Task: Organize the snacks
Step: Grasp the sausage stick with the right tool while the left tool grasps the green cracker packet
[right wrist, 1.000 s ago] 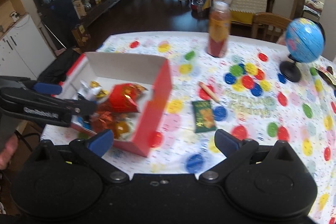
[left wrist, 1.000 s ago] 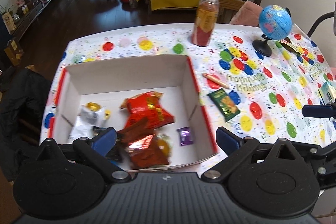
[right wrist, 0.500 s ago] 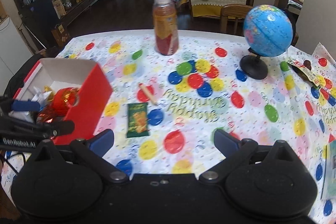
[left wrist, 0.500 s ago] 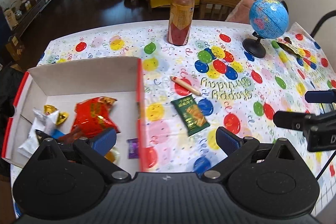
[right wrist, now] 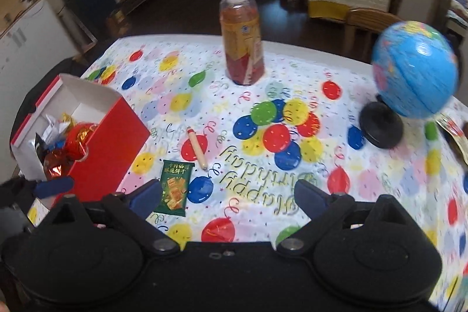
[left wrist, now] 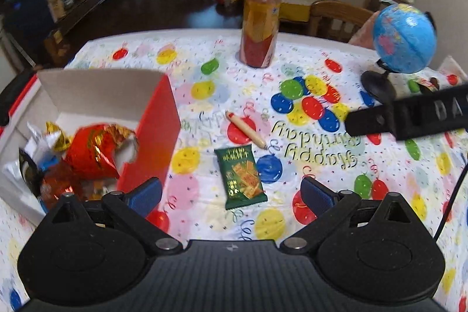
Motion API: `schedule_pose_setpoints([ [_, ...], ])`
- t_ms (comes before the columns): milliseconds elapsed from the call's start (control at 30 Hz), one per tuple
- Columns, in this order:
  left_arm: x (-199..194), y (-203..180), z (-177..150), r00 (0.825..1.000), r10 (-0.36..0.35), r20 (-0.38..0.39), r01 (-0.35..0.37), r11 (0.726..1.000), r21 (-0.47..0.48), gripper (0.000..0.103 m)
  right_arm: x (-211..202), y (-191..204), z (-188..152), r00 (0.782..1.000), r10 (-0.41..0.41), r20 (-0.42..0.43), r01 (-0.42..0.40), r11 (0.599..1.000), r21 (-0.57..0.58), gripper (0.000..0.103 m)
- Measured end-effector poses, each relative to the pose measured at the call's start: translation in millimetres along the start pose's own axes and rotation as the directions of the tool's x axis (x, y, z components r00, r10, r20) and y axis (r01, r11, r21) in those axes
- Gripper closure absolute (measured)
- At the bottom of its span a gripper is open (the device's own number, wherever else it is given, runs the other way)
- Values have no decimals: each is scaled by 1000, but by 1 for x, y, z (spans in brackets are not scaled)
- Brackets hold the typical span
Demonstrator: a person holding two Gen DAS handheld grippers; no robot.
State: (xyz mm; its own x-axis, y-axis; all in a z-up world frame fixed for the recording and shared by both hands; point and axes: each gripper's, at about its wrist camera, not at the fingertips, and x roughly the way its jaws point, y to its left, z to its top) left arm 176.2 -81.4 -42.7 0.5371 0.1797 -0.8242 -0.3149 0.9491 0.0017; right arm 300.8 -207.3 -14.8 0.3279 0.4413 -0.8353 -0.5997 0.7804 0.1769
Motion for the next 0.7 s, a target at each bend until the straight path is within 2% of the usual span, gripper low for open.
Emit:
schedule_pose_setpoints([
  [200,33,-14,-3,996,89,-18,-90,996,-31,1,47,4,22,996,10,-90,-20,992,-121,11],
  [300,52,-16,-3,994,100,-41,-102,993,-57,2,73,13,28,994,-7,-110,-15,980,-201,19],
  [400,69,-18,-3,991,122,-52,-125,990,-62,2,97,19,34,993,-1,-118,-25,974,-226,26],
  [467,79,-17,-3,989,138,-59,-142,987,-72,2,113,23,39,992,11,-128,-40,973,-229,26],
  [633,97,-13,-1,986,139,-87,-148,984,-104,4,149,32,46,987,32,-160,-71,967,-243,42],
  [700,100,-14,-1,988,131,-86,-140,985,-103,7,159,36,45,986,45,-161,-85,964,-251,52],
])
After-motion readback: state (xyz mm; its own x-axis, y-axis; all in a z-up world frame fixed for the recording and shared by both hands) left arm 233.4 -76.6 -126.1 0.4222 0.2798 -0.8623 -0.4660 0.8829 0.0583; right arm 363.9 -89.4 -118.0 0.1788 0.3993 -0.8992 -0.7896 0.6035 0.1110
